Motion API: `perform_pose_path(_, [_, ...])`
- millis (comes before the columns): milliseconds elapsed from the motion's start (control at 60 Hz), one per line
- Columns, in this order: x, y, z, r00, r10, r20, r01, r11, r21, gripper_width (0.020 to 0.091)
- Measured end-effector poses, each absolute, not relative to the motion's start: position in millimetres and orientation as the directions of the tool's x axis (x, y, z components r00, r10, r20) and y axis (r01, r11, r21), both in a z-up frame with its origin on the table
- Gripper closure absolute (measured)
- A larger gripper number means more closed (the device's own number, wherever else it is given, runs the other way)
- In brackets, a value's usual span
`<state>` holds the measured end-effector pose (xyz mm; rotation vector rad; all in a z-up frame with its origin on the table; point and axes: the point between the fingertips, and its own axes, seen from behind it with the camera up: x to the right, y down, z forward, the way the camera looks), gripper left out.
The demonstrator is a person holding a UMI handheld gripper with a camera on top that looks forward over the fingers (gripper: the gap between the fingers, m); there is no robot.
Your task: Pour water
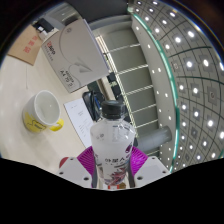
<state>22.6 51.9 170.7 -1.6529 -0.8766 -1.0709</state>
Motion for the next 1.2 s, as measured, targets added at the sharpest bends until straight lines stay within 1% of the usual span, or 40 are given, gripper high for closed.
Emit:
perform_pose_path(83, [7.6,64.6,167.7,0.150,0.093,0.984,0.961,-0.248,-0.123,0.0678])
perform_pose_path(167, [-3.0,74.7,160.6,-0.056,0.105,0.993,0.975,-0.209,0.077,0.0680])
perform_pose_path(233, [-10.1,84.9,150.6,-0.186,0.110,0.976,0.962,-0.181,0.204,0.0680])
perform_pose_path(283, [-12.3,86.9,149.9,-0.262,0.104,0.959,0.945,-0.172,0.277,0.0681])
perform_pose_path(417, [-20.2,92.3,149.8,-0.375,0.093,0.922,0.911,-0.145,0.386,0.0680])
perform_pose_path(483, [-24.3,92.5,146.4,-0.386,0.099,0.917,0.910,-0.122,0.396,0.0678])
perform_pose_path(567, [-23.2,89.7,149.0,-0.369,0.101,0.924,0.918,-0.117,0.380,0.0681])
perform_pose_path(617, [-19.4,87.9,152.2,-0.318,0.105,0.942,0.935,-0.129,0.330,0.0681])
perform_pose_path(683, [-14.7,84.4,160.0,-0.178,0.109,0.978,0.969,-0.151,0.194,0.0679])
perform_pose_path(733, [-8.3,80.8,165.1,-0.031,0.115,0.993,0.983,-0.179,0.051,0.0677])
perform_pose_path(767, [-7.3,76.1,168.9,0.096,0.115,0.989,0.977,-0.199,-0.072,0.0678])
perform_pose_path(833, [-2.5,73.0,176.6,0.341,0.114,0.933,0.923,-0.228,-0.309,0.0676])
perform_pose_path(883, [4.5,70.6,181.2,0.510,0.099,0.854,0.842,-0.259,-0.473,0.0676])
perform_pose_path(950, [5.9,70.4,177.9,0.708,0.097,0.699,0.693,-0.284,-0.663,0.0675])
perform_pose_path(1017, [12.5,71.2,171.2,0.842,0.108,0.528,0.534,-0.304,-0.789,0.0676])
perform_pose_path(1100, [21.5,71.9,159.9,0.936,0.115,0.333,0.353,-0.326,-0.877,0.0675])
perform_pose_path(1200, [28.6,77.1,135.3,0.977,0.121,0.178,0.210,-0.358,-0.910,0.0675])
